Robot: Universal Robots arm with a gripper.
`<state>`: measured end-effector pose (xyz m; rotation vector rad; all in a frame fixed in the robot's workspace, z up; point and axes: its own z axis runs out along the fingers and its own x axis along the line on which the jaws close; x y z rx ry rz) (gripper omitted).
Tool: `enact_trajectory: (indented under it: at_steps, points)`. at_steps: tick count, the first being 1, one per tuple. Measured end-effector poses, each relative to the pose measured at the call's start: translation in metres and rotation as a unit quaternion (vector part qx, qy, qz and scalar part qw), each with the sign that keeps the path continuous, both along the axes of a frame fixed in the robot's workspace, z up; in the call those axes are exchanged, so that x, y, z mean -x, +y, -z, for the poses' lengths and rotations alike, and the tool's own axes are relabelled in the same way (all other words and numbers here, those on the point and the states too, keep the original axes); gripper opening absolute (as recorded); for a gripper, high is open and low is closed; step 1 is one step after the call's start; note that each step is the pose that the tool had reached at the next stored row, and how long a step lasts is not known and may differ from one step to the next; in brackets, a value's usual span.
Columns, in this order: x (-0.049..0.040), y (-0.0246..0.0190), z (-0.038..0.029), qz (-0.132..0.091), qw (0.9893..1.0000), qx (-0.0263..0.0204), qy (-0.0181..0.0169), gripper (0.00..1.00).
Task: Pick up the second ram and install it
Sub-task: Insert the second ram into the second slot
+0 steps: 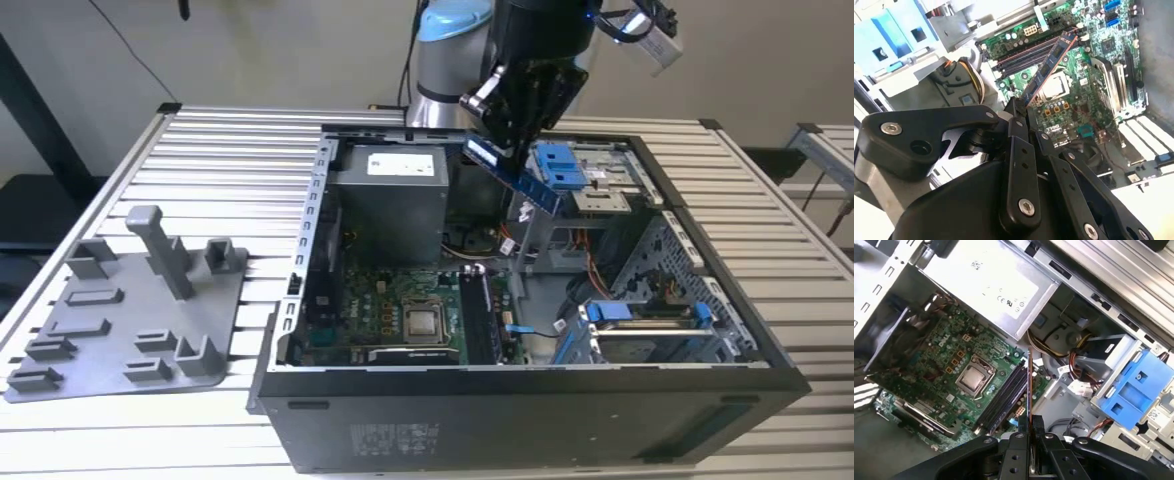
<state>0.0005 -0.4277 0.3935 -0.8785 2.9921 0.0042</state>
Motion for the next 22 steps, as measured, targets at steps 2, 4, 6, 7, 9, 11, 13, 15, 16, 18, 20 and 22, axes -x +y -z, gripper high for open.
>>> enact_trajectory:
  at_steps: [2, 4, 6, 7, 9, 11, 13, 15, 16, 18, 20, 22]
  points:
    - [0.0000, 0.0000, 0.0000, 0.017, 0.9999, 0.0000, 0.0000, 0.14]
    - [0.0000, 0.0000, 0.0000, 0.034, 0.9994, 0.0000, 0.0000, 0.14]
    - [0.0000, 0.0000, 0.0001, 0.050, 0.9987, 0.0000, 0.0000, 0.14]
    - [0.0000, 0.0000, 0.0001, 0.059, 0.9983, 0.0000, 0.0000, 0.14]
    - [0.0000, 0.0000, 0.0001, 0.077, 0.9971, 0.0000, 0.0000, 0.14]
    - [0.0000, 0.0000, 0.0001, 0.094, 0.9955, 0.0000, 0.0000, 0.14]
    - [0.0000, 0.0000, 0.0001, 0.113, 0.9937, 0.0000, 0.0000, 0.14]
    - [0.0000, 0.0000, 0.0001, 0.130, 0.9915, 0.0000, 0.0000, 0.14]
    - [0.0000, 0.0000, 0.0001, 0.139, 0.9902, 0.0000, 0.0000, 0.14]
    - [0.0000, 0.0000, 0.0002, 0.158, 0.9875, 0.0000, 0.0000, 0.14]
    - [0.0000, 0.0000, 0.0002, 0.176, 0.9845, 0.0000, 0.0000, 0.14]
    - [0.0000, 0.0000, 0.0002, 0.193, 0.9811, 0.0000, 0.0000, 0.14]
